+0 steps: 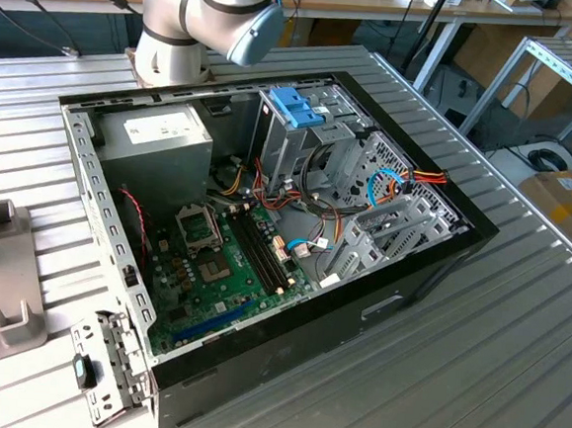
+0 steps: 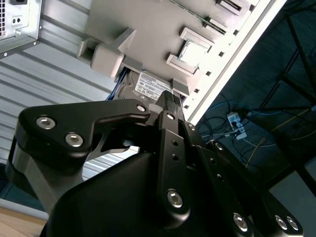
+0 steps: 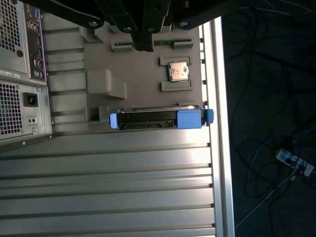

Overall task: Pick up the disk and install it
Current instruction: 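Reach for the disk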

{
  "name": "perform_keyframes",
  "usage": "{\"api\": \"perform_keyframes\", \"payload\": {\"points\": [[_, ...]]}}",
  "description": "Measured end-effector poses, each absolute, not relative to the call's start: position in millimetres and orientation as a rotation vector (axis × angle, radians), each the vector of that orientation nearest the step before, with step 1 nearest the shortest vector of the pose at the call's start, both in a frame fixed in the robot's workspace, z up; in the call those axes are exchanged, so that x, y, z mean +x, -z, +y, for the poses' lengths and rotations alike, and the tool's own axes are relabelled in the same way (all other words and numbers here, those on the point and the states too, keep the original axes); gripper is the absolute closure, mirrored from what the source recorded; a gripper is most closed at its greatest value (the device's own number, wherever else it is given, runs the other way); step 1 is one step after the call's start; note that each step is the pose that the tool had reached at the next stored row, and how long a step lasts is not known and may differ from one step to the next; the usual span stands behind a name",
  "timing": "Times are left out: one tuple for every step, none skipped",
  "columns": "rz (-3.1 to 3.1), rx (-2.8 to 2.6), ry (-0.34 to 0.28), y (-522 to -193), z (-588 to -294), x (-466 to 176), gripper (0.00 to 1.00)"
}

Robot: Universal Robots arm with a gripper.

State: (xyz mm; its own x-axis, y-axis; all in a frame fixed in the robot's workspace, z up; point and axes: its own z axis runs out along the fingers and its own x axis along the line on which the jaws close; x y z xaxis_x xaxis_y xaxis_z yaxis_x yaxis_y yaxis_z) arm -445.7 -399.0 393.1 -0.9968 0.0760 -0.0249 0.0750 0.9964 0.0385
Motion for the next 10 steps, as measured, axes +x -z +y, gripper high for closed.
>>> {"api": "perform_keyframes", "payload": {"points": [[3.112, 0.118, -0.058, -393.0, -399.0, -446.3, 0.90], [3.112, 0.118, -0.058, -393.0, -399.0, -446.8, 0.90], [3.112, 0.118, -0.058, -393.0, -399.0, -447.2, 0.90], [3.112, 0.118, -0.058, -393.0, -398.9, -447.7, 0.90], [3.112, 0.118, -0.058, -393.0, -399.0, -448.1, 0.90], [3.112, 0.118, -0.058, -393.0, -399.0, -448.5, 0.90], [3.112, 0.118, -0.058, -393.0, -399.0, -449.2, 0.90], [3.113, 0.118, -0.058, -393.1, -398.9, -449.5, 0.90], [3.112, 0.118, -0.058, -393.0, -399.0, -450.0, 0.90], [3.112, 0.118, -0.058, -393.0, -398.9, -450.5, 0.90]]}}
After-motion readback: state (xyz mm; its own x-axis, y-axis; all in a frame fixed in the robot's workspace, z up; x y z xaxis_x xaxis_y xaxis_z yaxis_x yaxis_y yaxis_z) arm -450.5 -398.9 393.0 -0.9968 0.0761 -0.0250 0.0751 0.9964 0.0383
